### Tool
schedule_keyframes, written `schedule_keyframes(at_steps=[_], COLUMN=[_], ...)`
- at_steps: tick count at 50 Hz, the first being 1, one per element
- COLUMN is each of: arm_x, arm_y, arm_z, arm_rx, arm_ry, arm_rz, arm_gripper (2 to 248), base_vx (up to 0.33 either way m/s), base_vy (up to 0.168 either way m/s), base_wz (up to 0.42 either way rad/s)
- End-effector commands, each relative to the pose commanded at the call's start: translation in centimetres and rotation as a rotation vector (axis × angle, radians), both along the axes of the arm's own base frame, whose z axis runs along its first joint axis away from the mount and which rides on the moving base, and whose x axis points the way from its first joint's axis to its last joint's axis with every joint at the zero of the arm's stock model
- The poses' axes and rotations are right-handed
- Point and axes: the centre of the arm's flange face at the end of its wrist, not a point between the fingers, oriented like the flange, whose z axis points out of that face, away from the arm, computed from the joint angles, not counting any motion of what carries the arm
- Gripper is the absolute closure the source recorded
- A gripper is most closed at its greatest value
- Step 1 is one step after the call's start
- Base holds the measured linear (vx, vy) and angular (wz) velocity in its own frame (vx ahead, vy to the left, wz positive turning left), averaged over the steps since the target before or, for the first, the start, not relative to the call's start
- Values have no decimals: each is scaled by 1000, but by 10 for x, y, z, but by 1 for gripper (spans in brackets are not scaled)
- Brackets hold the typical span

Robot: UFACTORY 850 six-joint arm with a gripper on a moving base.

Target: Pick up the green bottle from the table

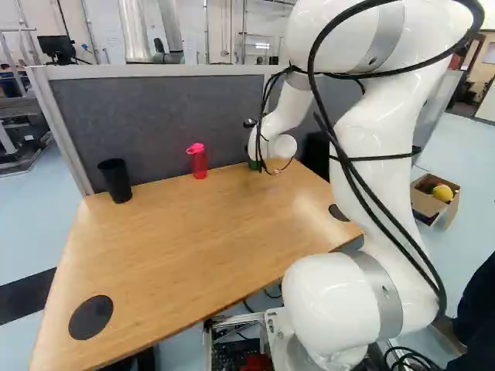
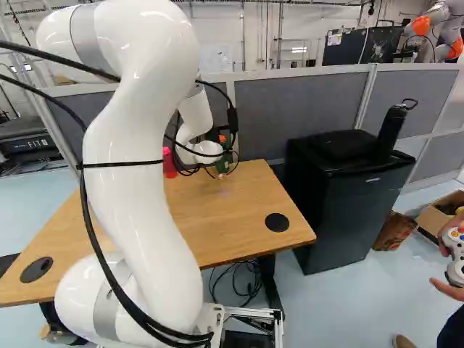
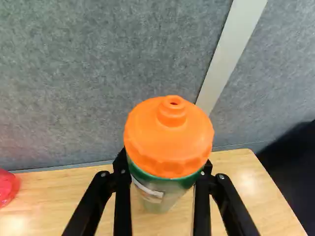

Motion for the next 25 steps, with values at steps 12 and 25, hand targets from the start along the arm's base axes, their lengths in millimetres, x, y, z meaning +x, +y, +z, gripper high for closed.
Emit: schedule_keyframes(at_steps=[12, 25], arm_x=[-18, -44], arm_y=[7, 17], arm_z=[15, 31], arm_rx=[0, 0], arm_ry=[-13, -29], arm_rz=[13, 33], arm_gripper=[137, 137], base_vx=[0, 0], base_vy=[0, 0], base_wz=[0, 0])
